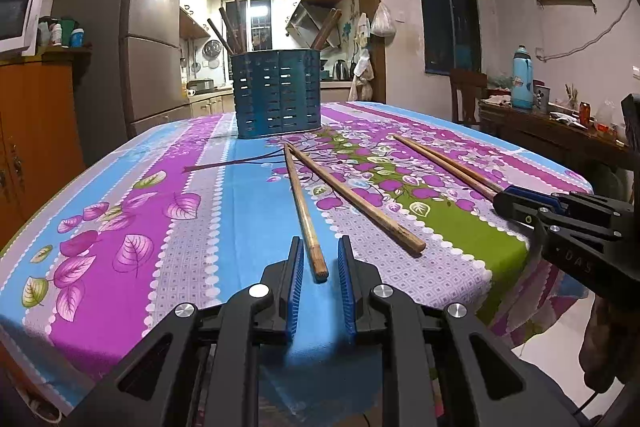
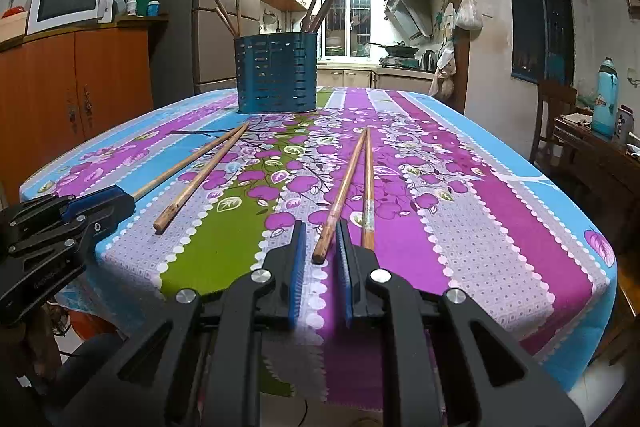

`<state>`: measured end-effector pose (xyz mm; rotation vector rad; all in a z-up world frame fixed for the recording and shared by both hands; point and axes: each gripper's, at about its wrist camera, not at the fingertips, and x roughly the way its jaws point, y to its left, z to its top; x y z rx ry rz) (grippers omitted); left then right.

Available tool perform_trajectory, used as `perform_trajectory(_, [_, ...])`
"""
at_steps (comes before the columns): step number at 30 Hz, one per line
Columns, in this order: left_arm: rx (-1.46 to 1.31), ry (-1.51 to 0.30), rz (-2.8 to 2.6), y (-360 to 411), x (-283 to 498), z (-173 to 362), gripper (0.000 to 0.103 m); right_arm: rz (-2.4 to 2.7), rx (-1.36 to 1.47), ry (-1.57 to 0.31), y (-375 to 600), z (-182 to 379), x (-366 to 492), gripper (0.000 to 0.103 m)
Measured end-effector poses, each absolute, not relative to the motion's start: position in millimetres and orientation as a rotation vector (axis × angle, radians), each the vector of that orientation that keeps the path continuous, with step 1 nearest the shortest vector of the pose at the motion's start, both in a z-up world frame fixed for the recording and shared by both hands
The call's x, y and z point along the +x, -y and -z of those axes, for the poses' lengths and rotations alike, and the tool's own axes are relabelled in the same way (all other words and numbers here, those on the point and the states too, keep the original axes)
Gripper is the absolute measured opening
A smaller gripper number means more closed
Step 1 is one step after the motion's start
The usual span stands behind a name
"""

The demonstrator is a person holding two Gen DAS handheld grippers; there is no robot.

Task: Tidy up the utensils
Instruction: 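Move both open grippers back down over the remaining chopsticks, then close the left gripper on a chopstick while the right gripper grasps another chopstick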

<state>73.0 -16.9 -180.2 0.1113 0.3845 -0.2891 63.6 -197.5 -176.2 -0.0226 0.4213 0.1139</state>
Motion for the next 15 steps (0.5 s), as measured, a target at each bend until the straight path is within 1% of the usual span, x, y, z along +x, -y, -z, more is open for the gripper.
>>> perform_trajectory(10, [0.111,-0.385,0.276,18.3,74.3,180.7,0.019,-0.099,-0.040,-0.401,194.2,177.8,63.8,0.013])
perform_trajectory(11, [0.111,-0.385,0.276,18.4,73.9,181.0,0.018,-0.096,-0.042,-0.397,193.8,178.4,63.1,0.013])
perform_trajectory(12, [0.113,-0.383,0.271,18.3,73.7,181.1,0.012,-0.095,-0.041,-0.395,193.5,178.7,62.7,0.012])
perform_trajectory(15, [0.111,-0.377,0.266,17.3,72.5,181.1,0.010,-0.096,-0.038,-0.394,191.4,178.9,62.6,0.008])
